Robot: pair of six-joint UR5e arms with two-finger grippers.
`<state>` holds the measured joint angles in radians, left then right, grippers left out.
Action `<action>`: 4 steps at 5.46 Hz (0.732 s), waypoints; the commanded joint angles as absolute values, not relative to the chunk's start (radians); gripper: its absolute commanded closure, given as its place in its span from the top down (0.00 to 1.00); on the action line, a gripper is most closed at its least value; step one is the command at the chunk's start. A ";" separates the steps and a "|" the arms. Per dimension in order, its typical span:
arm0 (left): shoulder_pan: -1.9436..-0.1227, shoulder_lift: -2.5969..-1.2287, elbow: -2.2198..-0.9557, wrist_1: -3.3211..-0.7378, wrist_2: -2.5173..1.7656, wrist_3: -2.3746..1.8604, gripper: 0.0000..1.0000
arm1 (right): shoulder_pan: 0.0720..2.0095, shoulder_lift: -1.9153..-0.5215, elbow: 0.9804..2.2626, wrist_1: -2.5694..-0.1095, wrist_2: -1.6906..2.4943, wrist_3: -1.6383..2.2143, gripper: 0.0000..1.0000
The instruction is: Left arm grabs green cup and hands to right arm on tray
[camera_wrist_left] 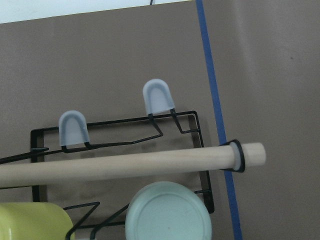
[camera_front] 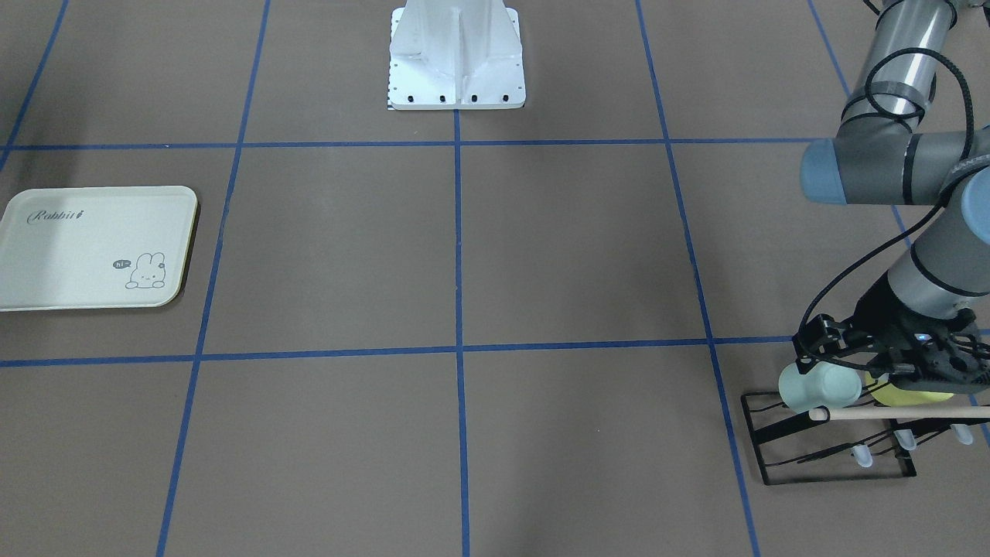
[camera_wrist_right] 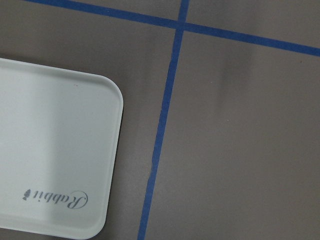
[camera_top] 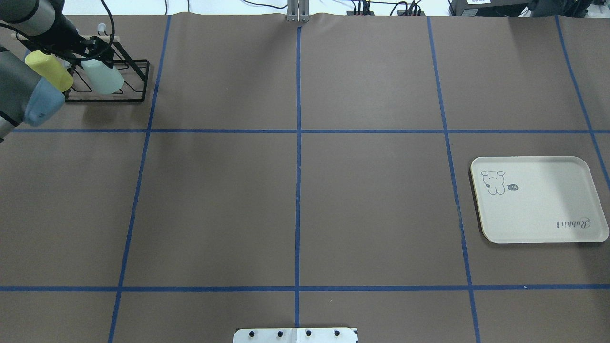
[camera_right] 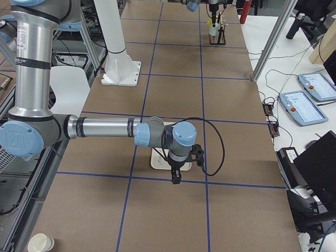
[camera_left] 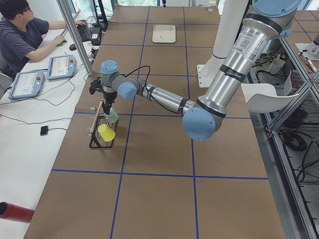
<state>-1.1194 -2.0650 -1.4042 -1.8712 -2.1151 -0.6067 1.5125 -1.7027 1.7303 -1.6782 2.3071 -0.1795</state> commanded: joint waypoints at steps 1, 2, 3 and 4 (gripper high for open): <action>-1.094 -2.071 -1.379 -1.878 -2.071 -0.604 1.00 | 1.513 -1.703 1.730 -1.678 2.307 -0.179 1.00; -1.092 -2.071 -1.376 -1.879 -2.071 -0.594 1.00 | 1.513 -1.703 1.730 -1.678 2.307 -0.179 1.00; -1.092 -2.071 -1.370 -1.879 -2.066 -0.594 1.00 | 1.513 -1.703 1.730 -1.678 2.307 -0.179 1.00; -1.092 -2.069 -1.365 -1.879 -2.066 -0.594 0.97 | 1.513 -1.703 1.730 -1.678 2.307 -0.179 1.00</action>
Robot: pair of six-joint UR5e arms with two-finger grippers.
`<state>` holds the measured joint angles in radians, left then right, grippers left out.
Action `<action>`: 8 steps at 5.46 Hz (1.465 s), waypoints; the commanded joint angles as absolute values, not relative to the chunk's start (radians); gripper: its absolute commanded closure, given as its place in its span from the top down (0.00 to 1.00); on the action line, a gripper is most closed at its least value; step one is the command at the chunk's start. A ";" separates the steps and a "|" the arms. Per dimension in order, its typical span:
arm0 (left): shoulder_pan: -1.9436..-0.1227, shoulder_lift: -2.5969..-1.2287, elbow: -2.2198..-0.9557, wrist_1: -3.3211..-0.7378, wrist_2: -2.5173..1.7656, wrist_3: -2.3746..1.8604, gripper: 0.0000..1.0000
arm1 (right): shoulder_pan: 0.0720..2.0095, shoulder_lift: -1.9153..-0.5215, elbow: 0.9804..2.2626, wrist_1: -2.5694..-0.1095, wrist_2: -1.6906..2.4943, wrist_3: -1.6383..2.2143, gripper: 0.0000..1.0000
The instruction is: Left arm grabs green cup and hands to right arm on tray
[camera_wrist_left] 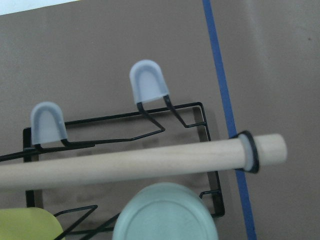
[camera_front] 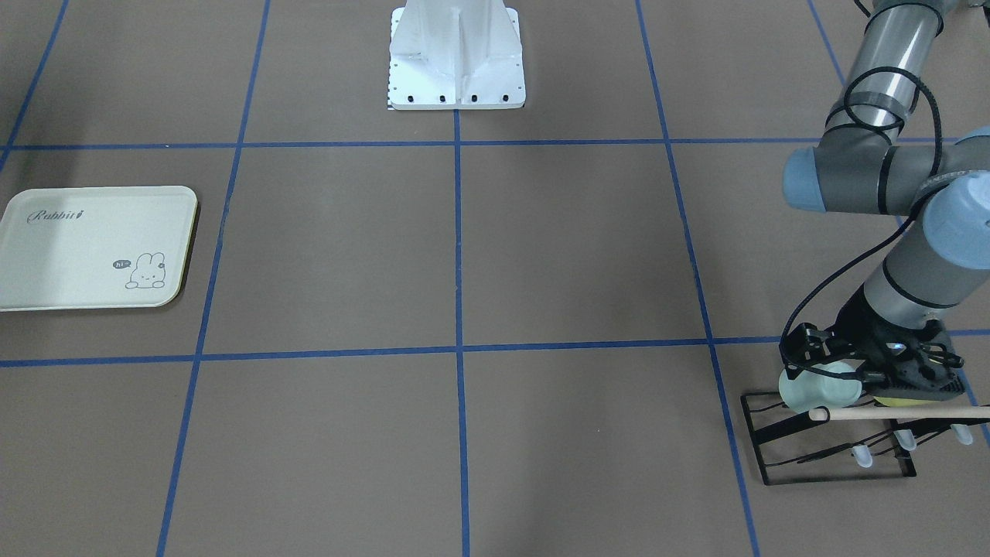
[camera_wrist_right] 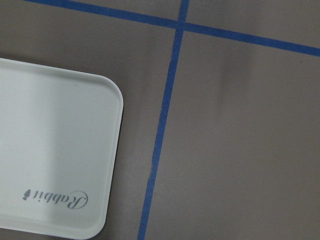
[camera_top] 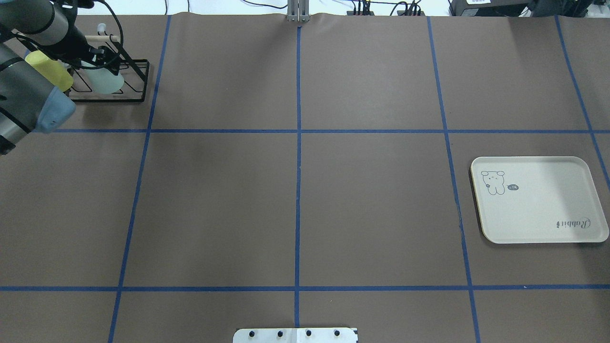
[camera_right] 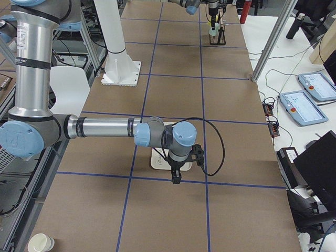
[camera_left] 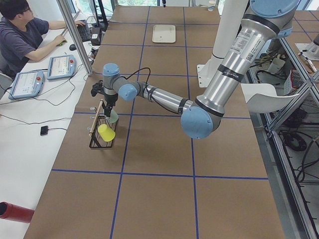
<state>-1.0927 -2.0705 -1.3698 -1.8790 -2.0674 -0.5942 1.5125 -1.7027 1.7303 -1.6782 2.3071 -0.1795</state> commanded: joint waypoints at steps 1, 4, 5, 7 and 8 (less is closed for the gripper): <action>-1.092 -2.069 -1.365 -1.879 -2.066 -0.582 0.96 | 1.513 -1.703 1.730 -1.678 2.307 -0.179 1.00; -1.092 -2.069 -1.370 -1.875 -2.066 -0.580 0.42 | 1.513 -1.703 1.732 -1.678 2.307 -0.179 1.00; -1.095 -2.068 -1.384 -1.873 -2.065 -0.581 0.19 | 1.513 -1.703 1.732 -1.678 2.309 -0.179 1.00; -1.111 -2.056 -1.443 -1.864 -2.066 -0.581 0.04 | 1.513 -1.703 1.732 -1.678 2.309 -0.179 1.00; -1.129 -2.049 -1.474 -1.855 -2.072 -0.581 0.02 | 1.513 -1.703 1.732 -1.678 2.307 -0.179 1.00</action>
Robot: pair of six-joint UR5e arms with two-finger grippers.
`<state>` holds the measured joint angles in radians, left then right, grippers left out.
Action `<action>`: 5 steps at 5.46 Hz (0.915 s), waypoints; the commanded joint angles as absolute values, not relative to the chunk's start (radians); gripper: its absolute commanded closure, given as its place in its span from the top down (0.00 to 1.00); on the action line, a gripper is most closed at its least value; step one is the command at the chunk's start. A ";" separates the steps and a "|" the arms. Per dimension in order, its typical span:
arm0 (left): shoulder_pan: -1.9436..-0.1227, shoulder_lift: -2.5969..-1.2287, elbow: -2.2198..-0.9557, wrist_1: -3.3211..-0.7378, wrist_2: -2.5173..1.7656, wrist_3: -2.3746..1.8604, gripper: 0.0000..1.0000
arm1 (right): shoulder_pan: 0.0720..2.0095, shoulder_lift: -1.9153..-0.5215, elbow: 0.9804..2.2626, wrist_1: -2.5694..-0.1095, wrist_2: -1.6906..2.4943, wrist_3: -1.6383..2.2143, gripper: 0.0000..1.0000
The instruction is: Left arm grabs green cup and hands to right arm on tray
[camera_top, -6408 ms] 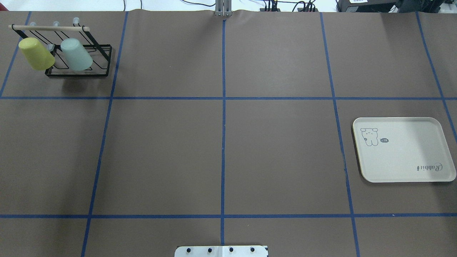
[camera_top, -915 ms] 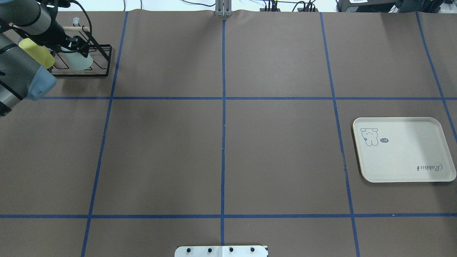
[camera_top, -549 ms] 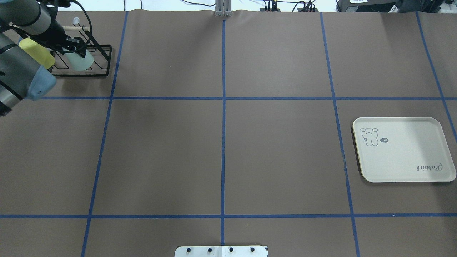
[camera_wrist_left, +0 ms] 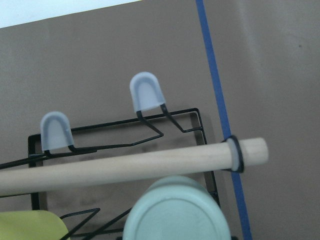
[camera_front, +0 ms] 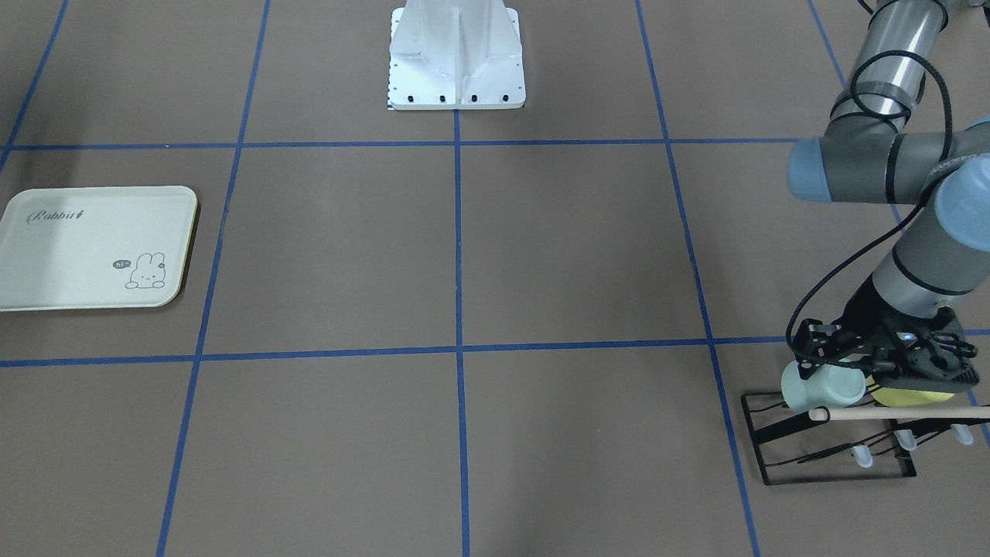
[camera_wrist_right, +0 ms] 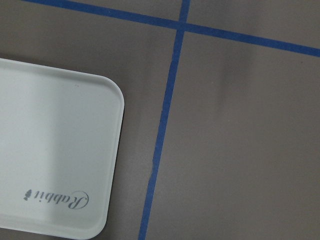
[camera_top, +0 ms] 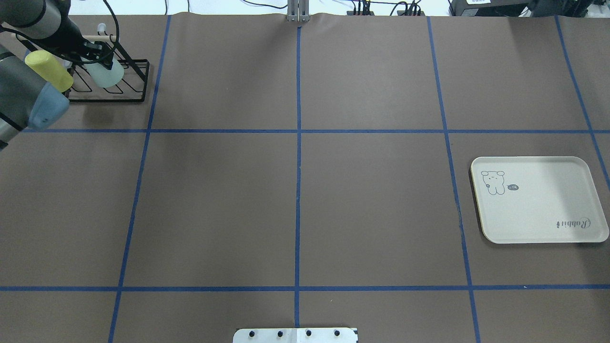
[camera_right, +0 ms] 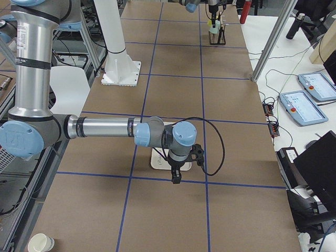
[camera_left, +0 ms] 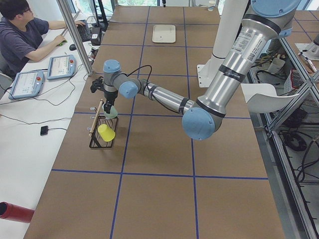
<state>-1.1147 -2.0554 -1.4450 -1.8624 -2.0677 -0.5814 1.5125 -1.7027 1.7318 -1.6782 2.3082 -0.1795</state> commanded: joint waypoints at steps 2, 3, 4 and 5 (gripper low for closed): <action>-1.149 -1.975 -1.637 -1.783 -2.075 -0.581 0.00 | 1.513 -1.703 1.732 -1.678 2.309 -0.179 1.00; -1.149 -1.962 -1.748 -1.684 -2.075 -0.581 0.00 | 1.513 -1.703 1.732 -1.678 2.307 -0.179 1.00; -1.157 -1.962 -1.822 -1.619 -2.075 -0.589 0.00 | 1.513 -1.697 1.736 -1.677 2.309 -0.179 1.00; -1.164 -1.962 -1.848 -1.617 -2.079 -0.603 0.00 | 1.513 -1.695 1.743 -1.675 2.307 -0.187 1.00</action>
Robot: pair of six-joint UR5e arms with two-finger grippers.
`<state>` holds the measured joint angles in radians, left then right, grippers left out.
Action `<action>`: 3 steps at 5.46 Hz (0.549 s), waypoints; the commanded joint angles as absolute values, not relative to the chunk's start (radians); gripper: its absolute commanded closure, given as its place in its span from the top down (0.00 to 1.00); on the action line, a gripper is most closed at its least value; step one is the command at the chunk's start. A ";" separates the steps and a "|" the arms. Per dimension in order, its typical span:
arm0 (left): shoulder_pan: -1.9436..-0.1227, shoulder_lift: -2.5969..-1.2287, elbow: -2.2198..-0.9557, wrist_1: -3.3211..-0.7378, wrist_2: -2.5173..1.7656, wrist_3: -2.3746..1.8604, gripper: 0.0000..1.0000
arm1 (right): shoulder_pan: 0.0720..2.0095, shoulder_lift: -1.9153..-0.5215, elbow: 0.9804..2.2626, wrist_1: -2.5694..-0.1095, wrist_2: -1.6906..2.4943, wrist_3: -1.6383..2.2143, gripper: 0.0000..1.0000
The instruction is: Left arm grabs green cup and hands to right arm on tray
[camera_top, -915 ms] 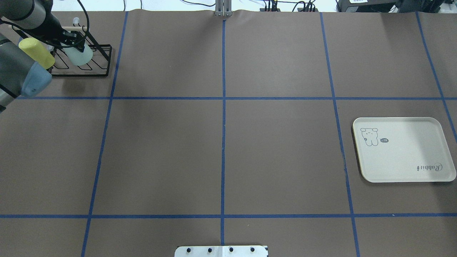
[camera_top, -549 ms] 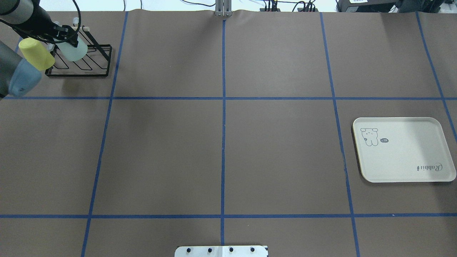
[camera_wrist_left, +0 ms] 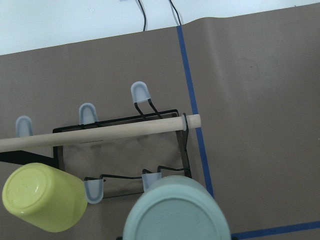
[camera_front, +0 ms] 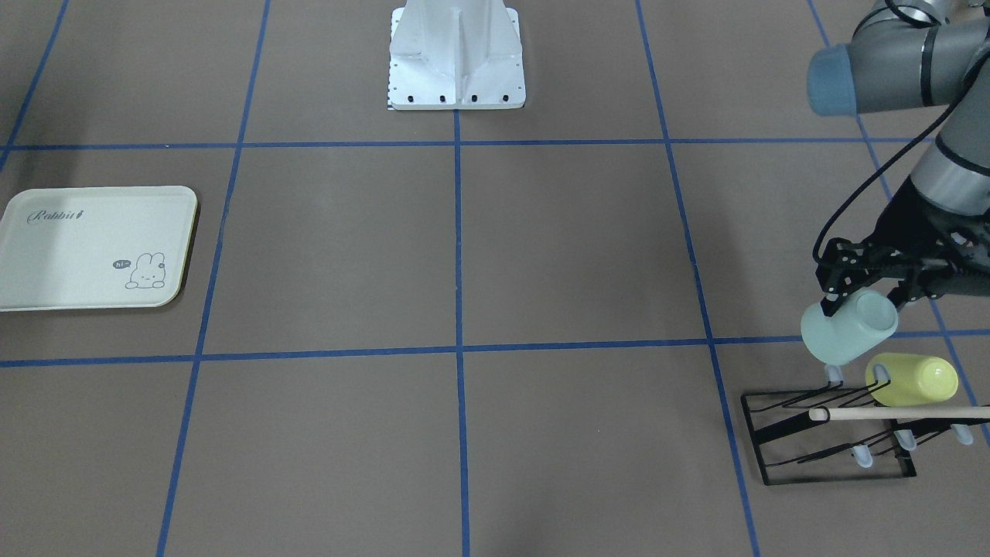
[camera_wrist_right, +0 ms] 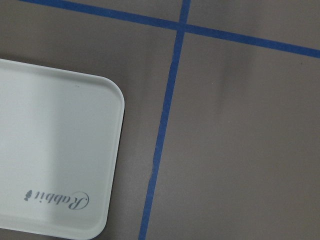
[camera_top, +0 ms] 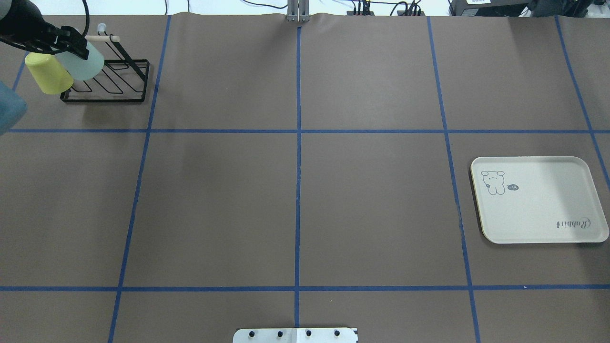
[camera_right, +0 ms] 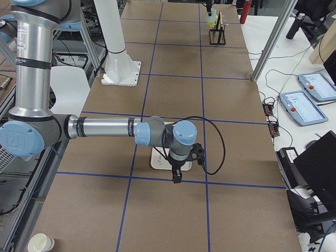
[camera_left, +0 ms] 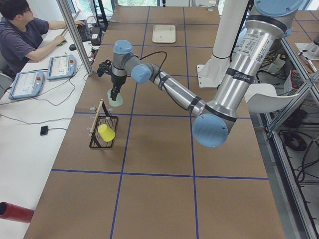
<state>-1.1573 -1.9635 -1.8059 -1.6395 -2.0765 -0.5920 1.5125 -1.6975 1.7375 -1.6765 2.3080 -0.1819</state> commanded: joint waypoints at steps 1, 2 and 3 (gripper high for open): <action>-1.161 -1.967 -1.859 -1.634 -2.077 -0.705 0.00 | 1.513 -1.680 1.753 -1.677 2.307 -0.181 1.00; -1.158 -1.944 -1.856 -1.670 -2.075 -0.728 0.00 | 1.505 -1.672 1.758 -1.677 2.309 -0.170 1.00; -1.157 -1.937 -1.852 -1.713 -2.075 -0.786 0.00 | 1.503 -1.657 1.761 -1.646 2.366 -0.079 1.00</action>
